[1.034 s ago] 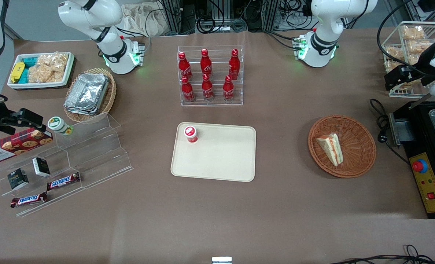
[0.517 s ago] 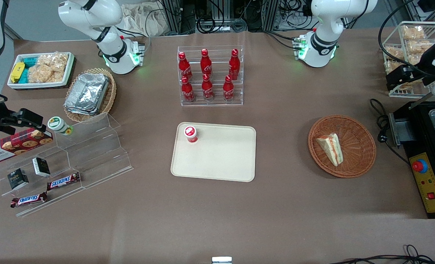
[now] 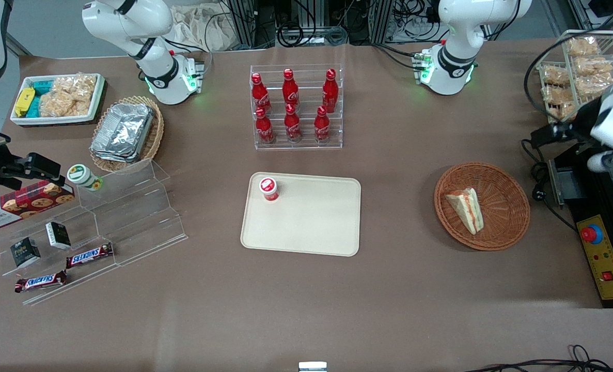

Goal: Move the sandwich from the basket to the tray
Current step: 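Move the left gripper down over the sandwich in the wicker basket, then close the left gripper on the sandwich wedge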

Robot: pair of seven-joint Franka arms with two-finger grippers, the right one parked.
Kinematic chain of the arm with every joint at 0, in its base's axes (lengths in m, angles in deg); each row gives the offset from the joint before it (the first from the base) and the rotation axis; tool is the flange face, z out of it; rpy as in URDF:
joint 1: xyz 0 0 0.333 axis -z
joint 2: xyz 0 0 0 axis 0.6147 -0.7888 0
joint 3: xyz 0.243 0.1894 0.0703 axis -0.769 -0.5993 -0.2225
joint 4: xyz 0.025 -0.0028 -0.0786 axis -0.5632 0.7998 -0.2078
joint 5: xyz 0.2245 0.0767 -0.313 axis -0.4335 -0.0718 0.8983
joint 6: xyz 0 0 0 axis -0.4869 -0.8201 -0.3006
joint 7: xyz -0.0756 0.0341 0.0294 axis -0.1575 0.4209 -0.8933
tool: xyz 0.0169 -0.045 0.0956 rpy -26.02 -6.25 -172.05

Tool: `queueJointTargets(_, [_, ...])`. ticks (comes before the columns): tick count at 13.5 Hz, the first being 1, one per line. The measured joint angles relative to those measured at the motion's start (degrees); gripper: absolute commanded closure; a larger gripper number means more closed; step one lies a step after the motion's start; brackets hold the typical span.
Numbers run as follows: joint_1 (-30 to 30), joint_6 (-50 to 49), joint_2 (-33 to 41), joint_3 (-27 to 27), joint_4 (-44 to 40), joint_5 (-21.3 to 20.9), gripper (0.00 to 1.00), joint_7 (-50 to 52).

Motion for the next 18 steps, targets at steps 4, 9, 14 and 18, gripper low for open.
queueJointTargets(4, [0.32, 13.30, -5.60, 0.69, 6.50, 0.12, 0.00, 7.05])
queueJointTargets(9, [2.92, 25.77, -8.69, 1.31, 15.65, 0.16, 0.00, 14.45])
queueJointTargets(14, [4.04, 38.38, -13.52, 1.40, 22.54, -0.33, 0.00, 16.31])
queueJointTargets(18, [4.04, 46.36, -17.22, 1.36, 26.70, -1.96, 0.12, 16.31])
